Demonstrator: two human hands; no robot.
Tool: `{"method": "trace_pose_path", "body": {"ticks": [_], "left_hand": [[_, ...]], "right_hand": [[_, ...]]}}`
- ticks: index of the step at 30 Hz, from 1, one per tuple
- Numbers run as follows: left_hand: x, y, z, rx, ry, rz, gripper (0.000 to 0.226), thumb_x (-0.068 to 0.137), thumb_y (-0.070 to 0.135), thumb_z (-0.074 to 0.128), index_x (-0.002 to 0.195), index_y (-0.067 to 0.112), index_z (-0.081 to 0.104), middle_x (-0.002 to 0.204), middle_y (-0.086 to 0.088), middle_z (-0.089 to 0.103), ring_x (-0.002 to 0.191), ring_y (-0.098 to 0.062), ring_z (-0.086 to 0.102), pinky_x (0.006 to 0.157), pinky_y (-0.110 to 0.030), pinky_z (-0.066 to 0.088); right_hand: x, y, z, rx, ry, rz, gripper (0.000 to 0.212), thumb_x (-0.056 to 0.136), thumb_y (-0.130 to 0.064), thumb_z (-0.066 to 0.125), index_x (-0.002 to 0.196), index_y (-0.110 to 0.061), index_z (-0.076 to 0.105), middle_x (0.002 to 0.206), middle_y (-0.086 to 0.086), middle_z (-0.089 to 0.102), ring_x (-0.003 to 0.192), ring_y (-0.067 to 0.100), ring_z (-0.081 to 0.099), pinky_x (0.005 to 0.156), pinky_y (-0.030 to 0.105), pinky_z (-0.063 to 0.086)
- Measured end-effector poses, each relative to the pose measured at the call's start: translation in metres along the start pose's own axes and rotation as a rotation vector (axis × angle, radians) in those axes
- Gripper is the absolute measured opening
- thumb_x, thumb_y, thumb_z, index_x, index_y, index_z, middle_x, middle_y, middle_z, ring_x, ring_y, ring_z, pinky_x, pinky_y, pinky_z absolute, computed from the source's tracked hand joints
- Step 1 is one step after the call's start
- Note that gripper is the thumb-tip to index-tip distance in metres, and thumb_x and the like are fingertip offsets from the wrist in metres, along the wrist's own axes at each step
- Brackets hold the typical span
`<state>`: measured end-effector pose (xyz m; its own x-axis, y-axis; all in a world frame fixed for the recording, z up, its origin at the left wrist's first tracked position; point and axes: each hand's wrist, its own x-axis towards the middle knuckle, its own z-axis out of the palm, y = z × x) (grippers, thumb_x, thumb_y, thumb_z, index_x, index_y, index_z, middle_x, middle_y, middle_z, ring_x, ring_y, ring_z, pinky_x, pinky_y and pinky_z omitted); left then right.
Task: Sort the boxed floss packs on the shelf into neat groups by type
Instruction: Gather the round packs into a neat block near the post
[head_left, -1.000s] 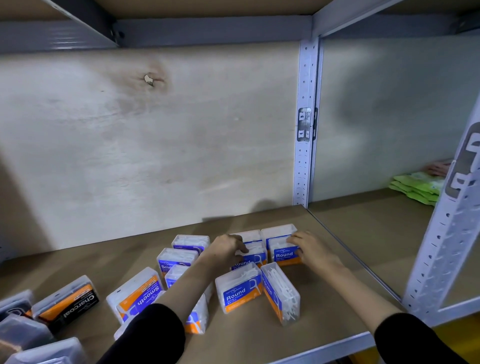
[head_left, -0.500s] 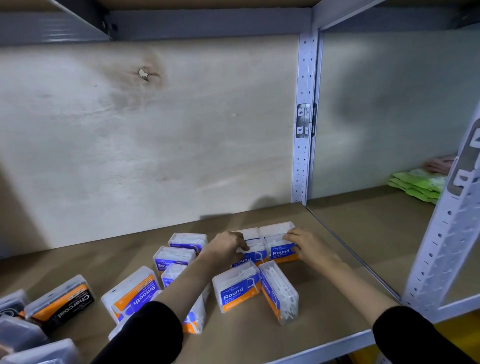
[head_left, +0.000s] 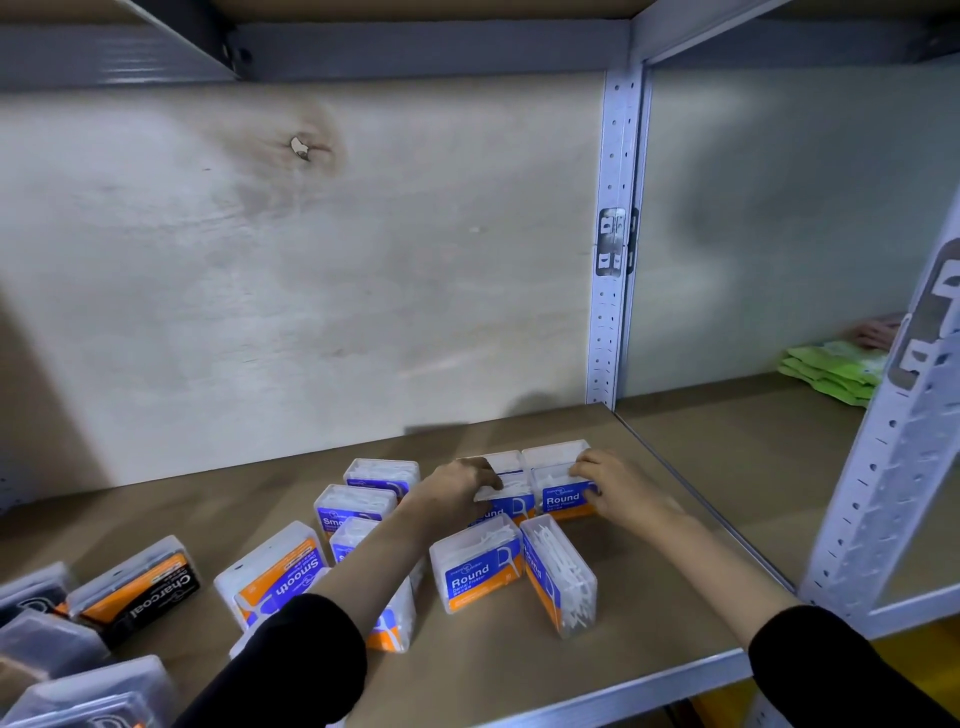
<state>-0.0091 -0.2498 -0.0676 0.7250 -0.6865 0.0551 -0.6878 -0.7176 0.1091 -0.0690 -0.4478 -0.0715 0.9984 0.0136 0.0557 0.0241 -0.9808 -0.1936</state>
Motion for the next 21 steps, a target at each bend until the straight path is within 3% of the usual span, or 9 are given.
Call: {"method": "trace_pose_path", "body": {"ticks": [9,14,18,21], "left_hand": [[-0.028,0.011,-0.011,-0.015,0.004,-0.019,0.034,0.096,0.017,0.046,0.128,0.012,0.057,0.133,-0.005,0.057,0.118,-0.019,0.056,0.097,-0.026,0.045],[-0.05,0.019,-0.003,-0.034,0.006,-0.028,0.034,0.096,0.024,0.046,0.125,0.011,0.059,0.13,-0.005,0.057,0.116,-0.017,0.057,0.092,-0.026,0.045],[-0.058,0.025,0.01,-0.003,0.006,-0.079,0.042,0.093,0.027,0.053,0.132,0.014,0.051,0.138,-0.004,0.048,0.127,-0.019,0.047,0.104,-0.03,0.042],[-0.06,0.029,0.017,0.031,0.016,-0.103,0.045,0.092,0.018,0.053,0.136,0.014,0.045,0.142,-0.004,0.041,0.132,-0.019,0.041,0.107,-0.031,0.039]], "right_hand": [[-0.031,-0.022,-0.015,0.095,0.012,-0.072,0.029,0.09,-0.019,0.056,0.118,-0.013,0.063,0.123,0.003,0.06,0.113,0.017,0.054,0.098,0.028,0.045],[-0.049,-0.046,-0.008,0.17,0.014,-0.041,0.03,0.089,-0.027,0.057,0.111,-0.009,0.066,0.107,0.006,0.063,0.1,0.018,0.059,0.085,0.03,0.047],[-0.06,-0.063,0.006,0.059,-0.02,0.023,0.042,0.089,-0.031,0.057,0.124,-0.008,0.055,0.124,0.008,0.054,0.114,0.022,0.053,0.093,0.031,0.044],[-0.065,-0.067,0.005,-0.041,-0.022,0.032,0.032,0.092,-0.02,0.052,0.121,-0.007,0.054,0.128,0.011,0.052,0.118,0.023,0.05,0.094,0.031,0.044]]}}
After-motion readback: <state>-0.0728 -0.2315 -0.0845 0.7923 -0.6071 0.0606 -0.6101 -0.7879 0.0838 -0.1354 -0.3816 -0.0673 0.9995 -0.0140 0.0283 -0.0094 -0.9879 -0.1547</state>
